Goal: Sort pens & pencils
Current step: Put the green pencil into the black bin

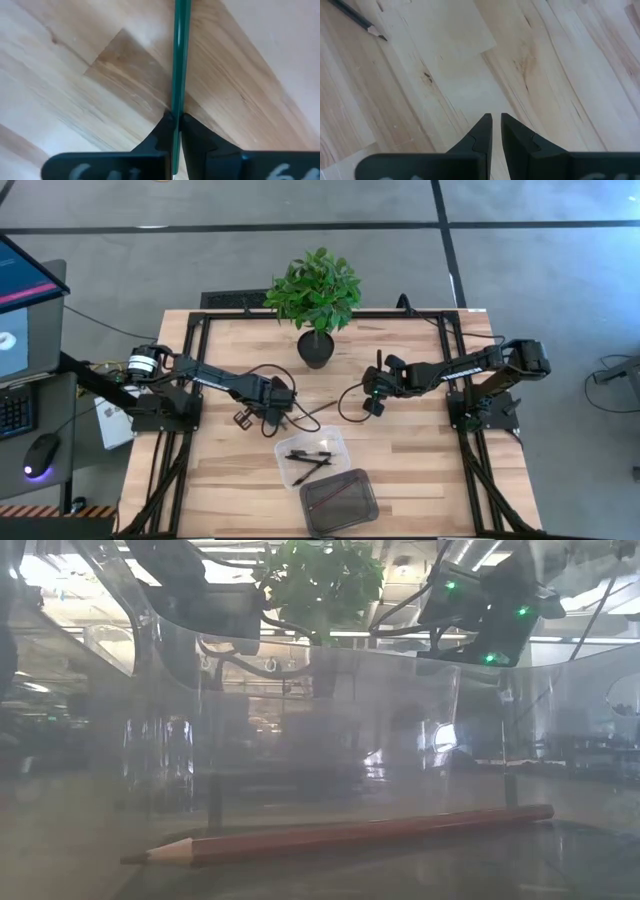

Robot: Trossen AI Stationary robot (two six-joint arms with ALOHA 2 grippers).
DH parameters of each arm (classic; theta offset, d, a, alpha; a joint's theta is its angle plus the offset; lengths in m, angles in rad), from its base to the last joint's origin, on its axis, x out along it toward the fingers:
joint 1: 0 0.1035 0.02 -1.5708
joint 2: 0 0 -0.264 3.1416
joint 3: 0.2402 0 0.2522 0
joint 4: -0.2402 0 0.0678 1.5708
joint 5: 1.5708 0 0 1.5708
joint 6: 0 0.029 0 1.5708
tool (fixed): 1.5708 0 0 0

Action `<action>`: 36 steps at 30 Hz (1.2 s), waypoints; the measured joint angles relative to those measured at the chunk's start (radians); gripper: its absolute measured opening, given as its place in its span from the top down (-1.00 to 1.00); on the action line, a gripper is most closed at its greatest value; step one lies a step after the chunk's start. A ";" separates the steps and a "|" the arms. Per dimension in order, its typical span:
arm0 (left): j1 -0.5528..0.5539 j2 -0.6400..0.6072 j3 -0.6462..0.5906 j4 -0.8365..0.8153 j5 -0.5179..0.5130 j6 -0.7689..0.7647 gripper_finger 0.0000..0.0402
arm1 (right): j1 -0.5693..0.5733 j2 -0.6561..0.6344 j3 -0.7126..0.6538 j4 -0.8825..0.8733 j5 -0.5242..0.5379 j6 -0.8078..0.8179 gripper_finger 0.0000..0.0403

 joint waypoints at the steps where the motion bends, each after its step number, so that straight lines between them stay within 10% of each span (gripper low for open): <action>1: 0.000 0.000 0.000 0.000 0.000 -0.024 0.97 | 0.000 0.000 0.000 0.000 0.000 0.000 0.70; 25: 0.009 -0.068 0.055 -0.058 0.135 -0.410 1.00 | 0.000 0.000 0.000 -0.003 0.000 -0.001 0.70; 36: 0.011 -0.218 0.058 -0.135 -0.044 -0.492 1.00 | 0.000 0.000 0.000 -0.003 0.000 -0.001 0.70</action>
